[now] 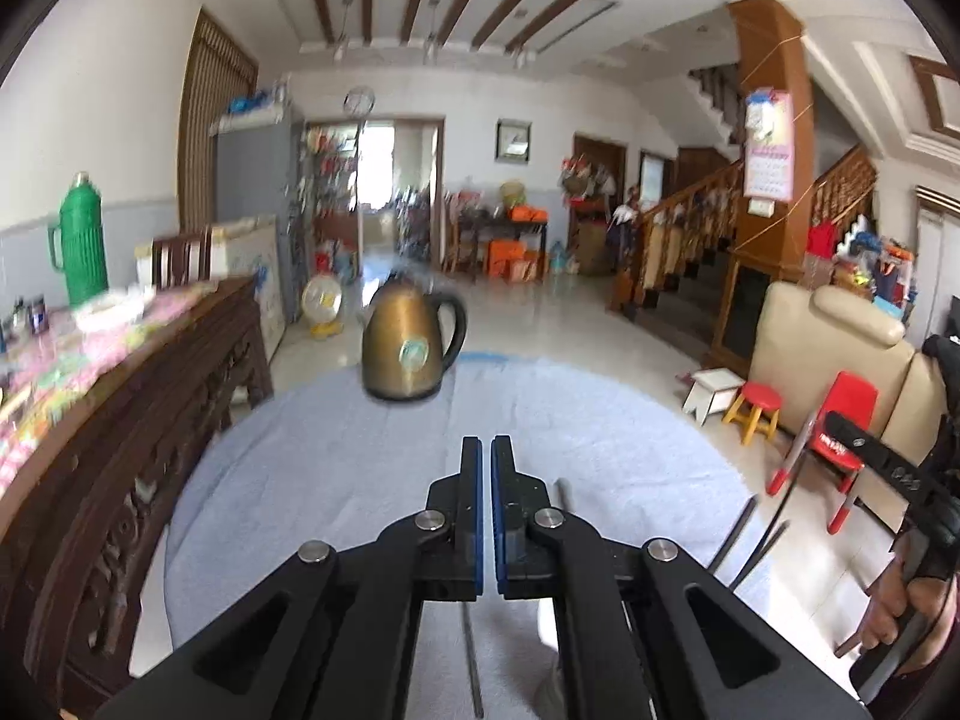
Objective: Organize utensils
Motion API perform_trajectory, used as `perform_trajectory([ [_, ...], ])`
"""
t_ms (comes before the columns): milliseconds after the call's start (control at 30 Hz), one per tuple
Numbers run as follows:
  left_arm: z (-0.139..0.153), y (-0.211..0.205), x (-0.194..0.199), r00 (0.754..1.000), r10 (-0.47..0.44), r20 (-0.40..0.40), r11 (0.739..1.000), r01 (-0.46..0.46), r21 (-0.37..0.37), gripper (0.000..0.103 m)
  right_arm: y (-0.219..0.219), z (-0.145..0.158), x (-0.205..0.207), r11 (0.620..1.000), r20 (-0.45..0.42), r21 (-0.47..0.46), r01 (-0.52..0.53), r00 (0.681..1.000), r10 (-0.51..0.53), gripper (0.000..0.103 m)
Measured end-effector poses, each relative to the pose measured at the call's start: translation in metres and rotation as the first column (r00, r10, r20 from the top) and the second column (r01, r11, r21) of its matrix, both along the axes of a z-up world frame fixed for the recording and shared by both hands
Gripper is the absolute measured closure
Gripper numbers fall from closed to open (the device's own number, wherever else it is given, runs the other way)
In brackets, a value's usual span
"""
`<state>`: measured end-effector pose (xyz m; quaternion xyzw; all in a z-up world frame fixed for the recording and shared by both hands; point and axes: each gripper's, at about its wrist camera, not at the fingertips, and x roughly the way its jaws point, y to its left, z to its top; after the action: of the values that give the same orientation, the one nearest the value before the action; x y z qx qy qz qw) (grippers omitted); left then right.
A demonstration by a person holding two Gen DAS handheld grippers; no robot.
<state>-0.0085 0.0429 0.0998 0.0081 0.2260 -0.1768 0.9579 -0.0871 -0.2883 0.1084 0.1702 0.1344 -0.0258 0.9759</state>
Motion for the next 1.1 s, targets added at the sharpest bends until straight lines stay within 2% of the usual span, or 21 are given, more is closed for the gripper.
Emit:
perform_trajectory([
  [100,-0.023,0.009,0.031,0.993,0.044,-0.113,0.999,-0.045,-0.010,0.101,-0.001,-0.008,0.005,1.000,-0.025,0.006,0.000,1.000,0.000,0.099],
  [167,-0.049,0.017,0.065,0.971,0.049,-0.235,0.998,-0.054,-0.015,0.101,-0.002,-0.012,0.011,1.000,-0.042,0.011,-0.002,0.999,0.003,0.099],
  [233,-0.075,0.017,0.092,0.943,0.071,-0.324,0.997,-0.065,0.030,0.100,-0.005,-0.017,0.019,1.000,-0.062,0.024,-0.011,0.998,0.012,0.099],
  [367,-0.122,0.003,0.140,0.897,0.103,-0.430,0.992,-0.058,0.116,0.100,-0.022,-0.032,0.043,0.997,-0.137,0.073,-0.012,0.990,0.022,0.099],
  [467,-0.143,-0.015,0.166,0.879,0.085,-0.469,0.990,-0.023,0.136,0.099,-0.056,-0.056,0.067,0.984,-0.280,0.176,0.037,0.960,0.014,0.096],
  [500,-0.147,-0.020,0.171,0.874,0.075,-0.481,0.991,-0.010,0.135,0.095,-0.066,-0.065,0.074,0.978,-0.328,0.198,0.062,0.945,0.007,0.087],
  [533,-0.155,-0.027,0.180,0.861,0.065,-0.504,0.990,0.007,0.138,0.091,-0.083,-0.079,0.082,0.967,-0.400,0.234,0.104,0.917,-0.002,0.071],
  [567,-0.159,-0.032,0.188,0.853,0.066,-0.518,0.989,0.012,0.146,0.085,-0.096,-0.089,0.087,0.956,-0.441,0.259,0.138,0.898,-0.011,0.064],
  [600,-0.164,-0.038,0.194,0.848,0.067,-0.526,0.988,0.017,0.154,0.084,-0.108,-0.100,0.093,0.944,-0.472,0.280,0.172,0.881,-0.020,0.057],
  [700,-0.176,-0.050,0.214,0.822,0.049,-0.568,0.986,0.050,0.157,0.084,-0.140,-0.131,0.116,0.926,-0.594,0.266,0.269,0.802,-0.062,0.058],
  [800,-0.181,-0.051,0.228,0.803,0.045,-0.594,0.988,0.054,0.148,0.084,-0.169,-0.149,0.135,0.913,-0.661,0.229,0.338,0.742,-0.109,0.067],
  [833,-0.182,-0.051,0.231,0.798,0.041,-0.601,0.988,0.056,0.143,0.083,-0.178,-0.155,0.143,0.907,-0.682,0.208,0.366,0.719,-0.133,0.067],
  [900,-0.184,-0.049,0.237,0.787,0.039,-0.616,0.989,0.059,0.138,0.077,-0.184,-0.164,0.159,0.912,-0.727,0.155,0.379,0.669,-0.154,0.068],
  [933,-0.186,-0.049,0.240,0.780,0.038,-0.625,0.989,0.061,0.137,0.076,-0.186,-0.170,0.168,0.914,-0.759,0.108,0.390,0.627,-0.178,0.070],
  [967,-0.187,-0.050,0.241,0.774,0.038,-0.632,0.989,0.062,0.135,0.074,-0.186,-0.174,0.174,0.911,-0.776,0.083,0.404,0.600,-0.195,0.071],
  [1067,-0.190,-0.054,0.249,0.750,0.032,-0.661,0.990,0.065,0.121,0.072,-0.187,-0.189,0.190,0.910,-0.813,0.014,0.415,0.535,-0.231,0.072],
  [1100,-0.191,-0.056,0.252,0.745,0.035,-0.666,0.990,0.064,0.123,0.071,-0.188,-0.189,0.193,0.911,-0.814,-0.013,0.412,0.525,-0.248,0.073],
])
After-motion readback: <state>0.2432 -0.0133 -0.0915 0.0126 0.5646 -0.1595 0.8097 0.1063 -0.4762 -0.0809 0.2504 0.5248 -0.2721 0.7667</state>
